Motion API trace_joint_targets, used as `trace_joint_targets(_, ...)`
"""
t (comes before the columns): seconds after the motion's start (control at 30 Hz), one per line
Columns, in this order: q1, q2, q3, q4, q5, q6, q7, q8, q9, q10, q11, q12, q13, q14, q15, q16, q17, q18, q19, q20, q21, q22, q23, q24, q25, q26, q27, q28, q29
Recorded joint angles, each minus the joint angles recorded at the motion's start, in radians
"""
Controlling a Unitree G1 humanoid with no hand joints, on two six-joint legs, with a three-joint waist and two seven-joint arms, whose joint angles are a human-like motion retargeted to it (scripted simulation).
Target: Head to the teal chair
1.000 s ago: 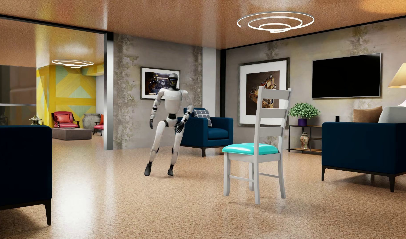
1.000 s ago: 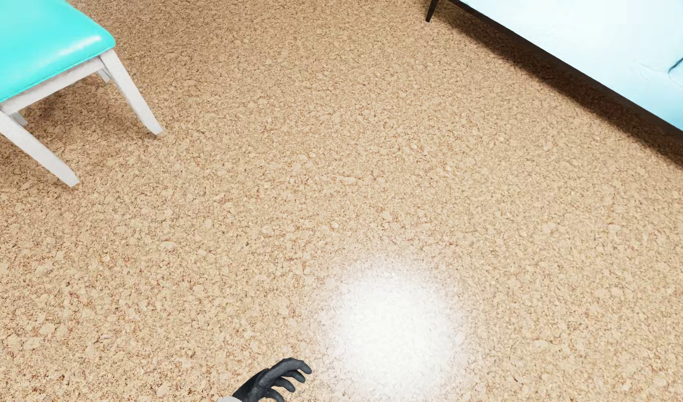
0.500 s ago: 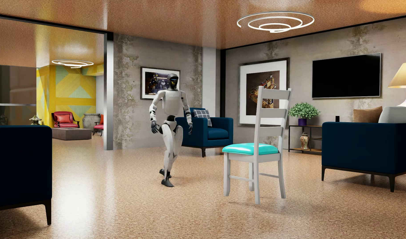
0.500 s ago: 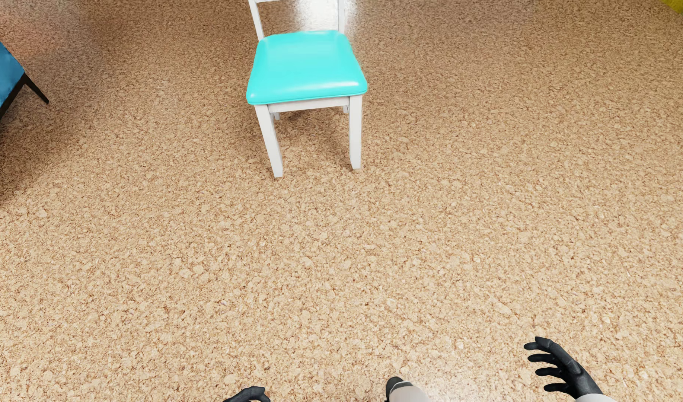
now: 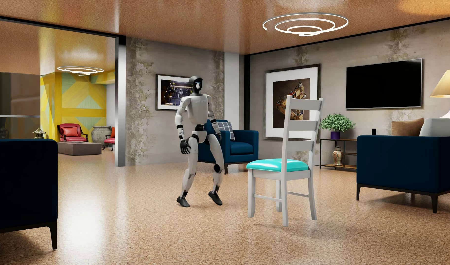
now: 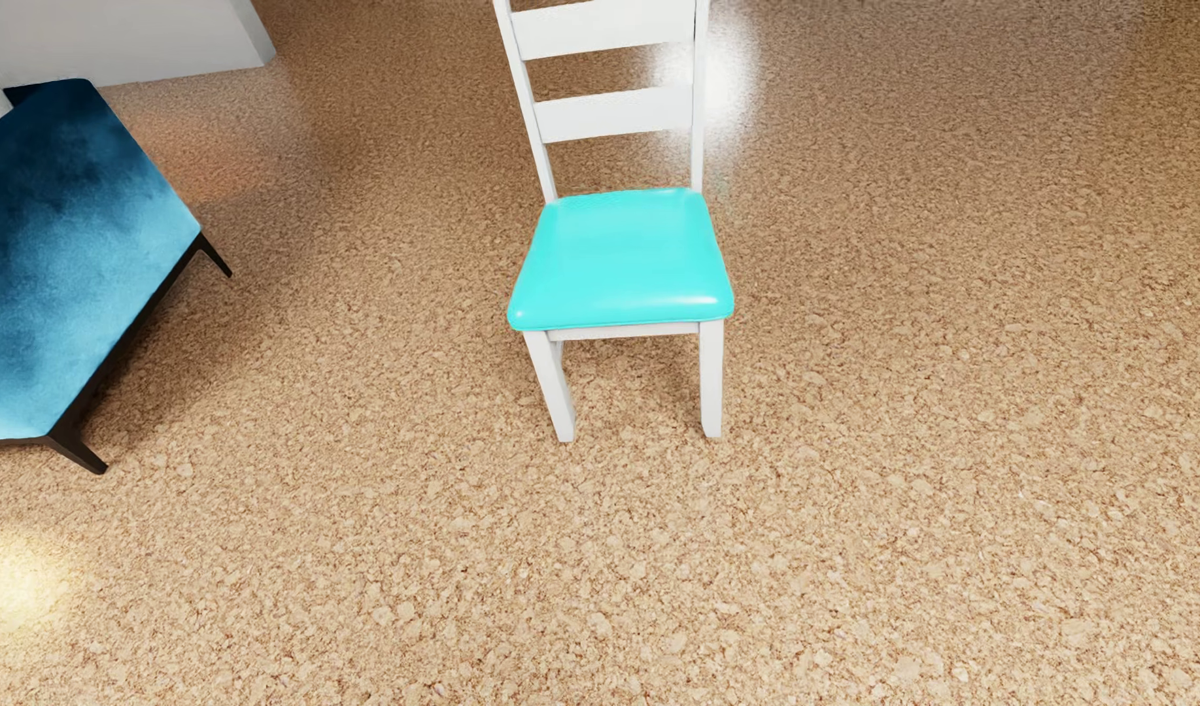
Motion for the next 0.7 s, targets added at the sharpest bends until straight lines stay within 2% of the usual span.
trace_joint_targets(0.07, 0.006, 0.056, 0.022, -0.005, 0.005, -0.018, 0.000, 0.000, 0.000, -0.276, -0.006, -0.008, 0.005, -0.075, -0.058, 0.004, -0.009, 0.000, 0.000, 0.009, 0.034, -0.018, -0.007, 0.000, 0.000, 0.000, 0.000, 0.000, 0.000)
trace_joint_targets(0.1, 0.015, 0.074, 0.036, 0.004, 0.013, -0.021, 0.000, 0.000, -0.005, -0.415, -0.006, -0.013, 0.005, -0.165, -0.086, 0.002, -0.017, 0.000, 0.000, 0.009, 0.046, -0.023, -0.008, 0.000, 0.000, 0.000, 0.000, 0.000, 0.000)
trace_joint_targets(0.17, 0.027, 0.121, 0.048, 0.039, 0.021, -0.025, 0.000, 0.000, -0.004, -0.424, 0.014, -0.005, 0.000, -0.324, -0.146, -0.012, -0.030, 0.000, 0.000, 0.002, 0.032, -0.034, 0.007, 0.000, 0.000, 0.000, 0.000, 0.000, 0.000)
trace_joint_targets(0.2, 0.022, 0.147, 0.048, 0.049, 0.021, -0.028, 0.000, 0.000, 0.000, -0.424, 0.028, 0.003, -0.001, -0.298, -0.174, -0.019, -0.036, 0.000, 0.000, -0.007, 0.013, -0.041, 0.015, 0.000, 0.000, 0.000, 0.000, 0.000, 0.000)
trace_joint_targets(0.27, -0.008, 0.182, 0.046, 0.058, 0.013, -0.039, 0.000, 0.000, -0.001, -0.383, 0.063, 0.018, -0.002, -0.059, -0.192, -0.033, -0.040, 0.000, 0.000, -0.036, -0.051, -0.046, 0.028, 0.000, 0.000, 0.000, 0.000, 0.000, 0.000)
trace_joint_targets(0.3, -0.025, 0.186, 0.041, 0.059, -0.001, -0.051, 0.000, 0.000, -0.002, -0.336, 0.088, 0.021, -0.006, 0.048, -0.156, -0.038, -0.037, 0.000, 0.000, -0.056, -0.086, -0.036, 0.033, 0.000, 0.000, 0.000, 0.000, 0.000, 0.000)
trace_joint_targets(0.33, -0.032, 0.179, 0.031, 0.052, -0.024, -0.070, 0.000, 0.000, 0.004, -0.286, 0.129, 0.018, -0.010, 0.097, -0.077, -0.040, -0.027, 0.000, 0.000, -0.080, -0.119, -0.016, 0.036, 0.000, 0.000, 0.000, 0.000, 0.000, 0.000)
trace_joint_targets(0.37, -0.026, 0.171, 0.018, 0.041, -0.052, -0.094, 0.000, 0.000, 0.015, -0.238, 0.180, 0.010, -0.013, 0.102, 0.040, -0.041, -0.014, 0.000, 0.000, -0.106, -0.153, 0.014, 0.039, 0.000, 0.000, 0.000, 0.000, 0.000, 0.000)
trace_joint_targets(0.43, 0.019, -0.004, 0.000, 0.016, -0.121, -0.131, 0.000, 0.000, 0.007, -0.243, 0.426, -0.013, -0.025, 0.036, 0.357, -0.019, -0.001, 0.000, 0.000, -0.134, -0.143, 0.042, 0.008, 0.000, 0.000, 0.000, 0.000, 0.000, 0.000)
trace_joint_targets(0.47, 0.038, -0.113, -0.010, 0.005, -0.149, -0.147, 0.000, 0.000, 0.003, -0.254, 0.560, -0.026, -0.033, 0.004, 0.442, -0.002, 0.001, 0.000, 0.000, -0.136, -0.125, 0.039, -0.024, 0.000, 0.000, 0.000, 0.000, 0.000, 0.000)
trace_joint_targets(0.5, 0.056, -0.224, -0.022, -0.006, -0.173, -0.164, 0.000, 0.000, 0.003, -0.262, 0.698, -0.038, -0.044, -0.026, 0.461, 0.021, 0.000, 0.000, 0.000, -0.132, -0.105, 0.026, -0.067, 0.000, 0.000, 0.000, 0.000, 0.000, 0.000)
trace_joint_targets(0.57, 0.085, -0.355, -0.069, -0.007, -0.163, -0.158, 0.000, 0.000, 0.018, -0.276, 0.805, -0.086, -0.061, -0.060, 0.314, 0.065, 0.009, 0.000, 0.000, -0.097, -0.101, 0.020, -0.140, 0.000, 0.000, 0.000, 0.000, 0.000, 0.000)
trace_joint_targets(0.63, 0.113, -0.429, -0.119, 0.000, -0.137, -0.134, 0.000, 0.000, 0.023, -0.301, 0.736, -0.143, -0.067, -0.098, 0.257, 0.097, 0.018, 0.000, 0.000, -0.042, -0.116, 0.034, -0.176, 0.000, 0.000, 0.000, 0.000, 0.000, 0.000)
trace_joint_targets(0.7, 0.137, -0.433, -0.161, 0.008, -0.107, -0.108, 0.000, 0.000, 0.012, -0.329, 0.495, -0.194, -0.063, -0.142, 0.288, 0.120, 0.016, 0.000, 0.000, 0.023, -0.116, 0.030, -0.190, 0.000, 0.000, 0.000, 0.000, 0.000, 0.000)
